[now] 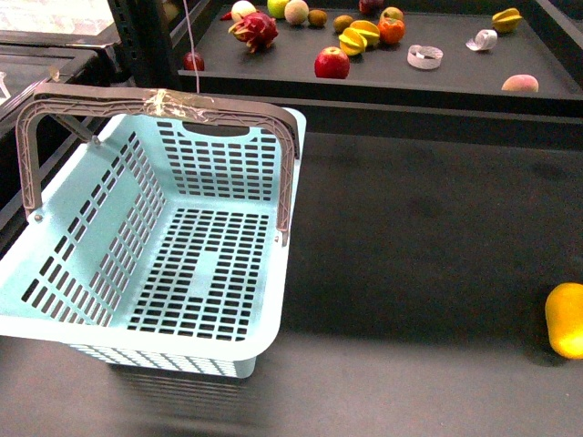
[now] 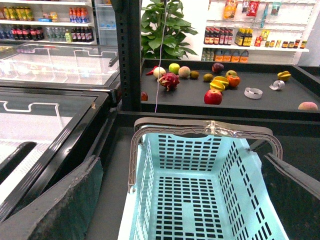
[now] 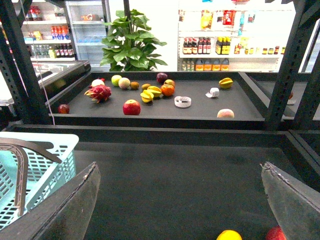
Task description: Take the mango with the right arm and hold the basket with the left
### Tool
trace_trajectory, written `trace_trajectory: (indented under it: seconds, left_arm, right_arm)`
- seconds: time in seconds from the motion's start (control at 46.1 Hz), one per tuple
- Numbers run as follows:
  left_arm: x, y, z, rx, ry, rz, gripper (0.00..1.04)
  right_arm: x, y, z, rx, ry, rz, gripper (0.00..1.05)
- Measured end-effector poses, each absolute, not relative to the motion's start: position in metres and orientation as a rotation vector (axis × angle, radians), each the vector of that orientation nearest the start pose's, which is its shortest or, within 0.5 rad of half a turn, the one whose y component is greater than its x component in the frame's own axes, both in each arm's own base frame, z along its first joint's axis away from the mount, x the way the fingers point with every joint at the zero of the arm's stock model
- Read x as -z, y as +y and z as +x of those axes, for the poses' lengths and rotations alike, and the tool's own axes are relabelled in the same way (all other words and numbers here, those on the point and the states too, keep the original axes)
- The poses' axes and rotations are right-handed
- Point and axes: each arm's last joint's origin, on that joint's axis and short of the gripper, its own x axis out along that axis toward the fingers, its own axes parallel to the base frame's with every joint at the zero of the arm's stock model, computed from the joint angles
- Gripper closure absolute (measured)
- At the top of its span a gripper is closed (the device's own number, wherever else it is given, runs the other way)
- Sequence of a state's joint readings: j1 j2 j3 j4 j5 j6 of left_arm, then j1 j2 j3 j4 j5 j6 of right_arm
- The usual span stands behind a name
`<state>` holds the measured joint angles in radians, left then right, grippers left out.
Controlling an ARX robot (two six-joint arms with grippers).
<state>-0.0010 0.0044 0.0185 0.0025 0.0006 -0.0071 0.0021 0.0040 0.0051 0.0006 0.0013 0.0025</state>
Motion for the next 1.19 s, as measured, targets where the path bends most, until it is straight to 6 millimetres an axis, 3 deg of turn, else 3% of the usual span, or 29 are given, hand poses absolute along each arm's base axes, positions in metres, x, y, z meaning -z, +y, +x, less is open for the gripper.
trace_trajectory:
  seconds: [0.477, 0.564, 0.694, 0.824, 0.932, 1.192]
  left_arm:
    - [-0.17, 0.0, 0.097, 0.0, -0.017, -0.007, 0.06]
    - [-0.17, -0.002, 0.098, -0.105, -0.023, -0.074, 0.06]
    - [-0.165, -0.012, 0.107, -0.118, 0.057, -0.156, 0.06]
    - [-0.169, -0.03, 0.131, -0.037, 0.134, -0.28, 0.06]
    - [-0.175, -0.046, 0.17, -0.023, 0.201, -0.392, 0.06]
    - [-0.13, -0.075, 0.268, -0.1, 0.458, -0.642, 0.06]
  right_arm:
    - [-0.165, 0.0, 0.098, -0.001, -0.002, 0.002, 0.08]
    - [-0.165, 0.0, 0.098, -0.001, -0.002, 0.002, 0.08]
    - [-0.165, 0.0, 0.098, -0.001, -0.002, 0.002, 0.08]
    - [-0.165, 0.0, 0.098, -0.001, -0.002, 0.002, 0.08]
    - [-0.165, 0.0, 0.098, 0.0, -0.002, 0.002, 0.08]
    - [-0.165, 0.0, 0.098, -0.001, -0.002, 0.002, 0.08]
